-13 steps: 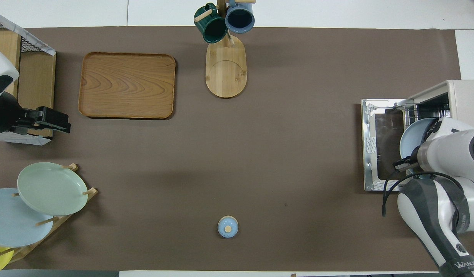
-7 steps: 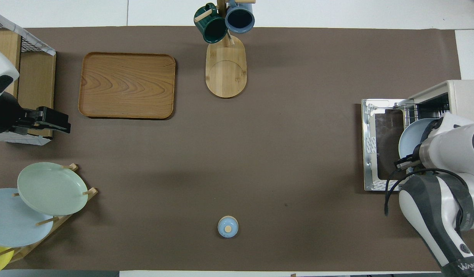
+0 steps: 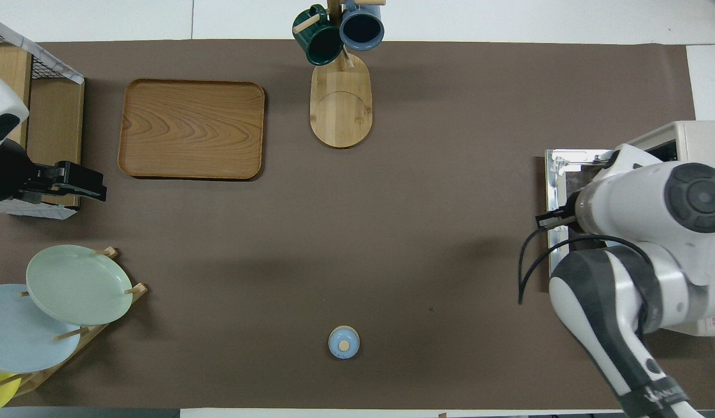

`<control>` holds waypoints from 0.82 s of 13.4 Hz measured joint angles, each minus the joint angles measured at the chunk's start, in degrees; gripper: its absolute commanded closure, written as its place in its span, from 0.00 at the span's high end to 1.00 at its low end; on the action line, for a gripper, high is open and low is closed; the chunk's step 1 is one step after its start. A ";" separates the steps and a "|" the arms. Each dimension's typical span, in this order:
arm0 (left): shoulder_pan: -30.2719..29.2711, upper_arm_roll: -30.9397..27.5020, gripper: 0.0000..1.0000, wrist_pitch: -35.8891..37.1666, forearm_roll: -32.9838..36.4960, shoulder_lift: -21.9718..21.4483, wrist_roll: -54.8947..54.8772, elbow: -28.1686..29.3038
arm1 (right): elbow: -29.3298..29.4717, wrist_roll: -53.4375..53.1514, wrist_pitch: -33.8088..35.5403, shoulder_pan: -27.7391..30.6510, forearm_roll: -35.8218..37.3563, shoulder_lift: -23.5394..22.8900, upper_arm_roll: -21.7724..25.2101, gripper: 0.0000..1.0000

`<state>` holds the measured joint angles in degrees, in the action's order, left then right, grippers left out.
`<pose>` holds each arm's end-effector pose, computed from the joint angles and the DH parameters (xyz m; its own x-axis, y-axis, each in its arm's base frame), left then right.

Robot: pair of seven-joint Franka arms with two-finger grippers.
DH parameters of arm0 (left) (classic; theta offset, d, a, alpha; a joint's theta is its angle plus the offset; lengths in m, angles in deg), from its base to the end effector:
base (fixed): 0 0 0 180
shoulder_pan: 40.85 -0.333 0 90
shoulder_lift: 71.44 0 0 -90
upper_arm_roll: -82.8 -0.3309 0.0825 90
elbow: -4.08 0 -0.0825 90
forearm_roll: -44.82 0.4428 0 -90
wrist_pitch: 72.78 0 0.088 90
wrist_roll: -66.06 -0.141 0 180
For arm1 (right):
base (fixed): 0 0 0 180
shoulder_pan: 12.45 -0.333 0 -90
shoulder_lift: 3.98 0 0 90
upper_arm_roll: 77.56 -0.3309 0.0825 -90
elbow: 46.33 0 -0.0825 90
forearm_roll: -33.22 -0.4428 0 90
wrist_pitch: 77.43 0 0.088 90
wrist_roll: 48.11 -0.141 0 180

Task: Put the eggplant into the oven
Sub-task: 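Push the oven door shut with the right gripper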

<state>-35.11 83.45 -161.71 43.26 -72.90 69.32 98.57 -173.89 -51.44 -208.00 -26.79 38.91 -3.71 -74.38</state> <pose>0.5941 -0.0705 0.5780 0.9958 -0.0548 -0.0729 -0.0533 -0.9983 0.0228 0.5693 0.1073 0.3261 0.9781 0.1996 0.0592 0.1950 -0.9779 0.0753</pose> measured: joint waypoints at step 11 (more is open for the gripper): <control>0.00 0.00 1.00 0.00 0.00 0.00 0.00 0.00 | -0.03 -1.85 -5.33 1.65 3.45 -8.93 1.03 0.00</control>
<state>-35.11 83.45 -161.72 43.26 -72.91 69.32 98.57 -173.93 -53.30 -213.32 -25.14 42.36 -12.65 -73.35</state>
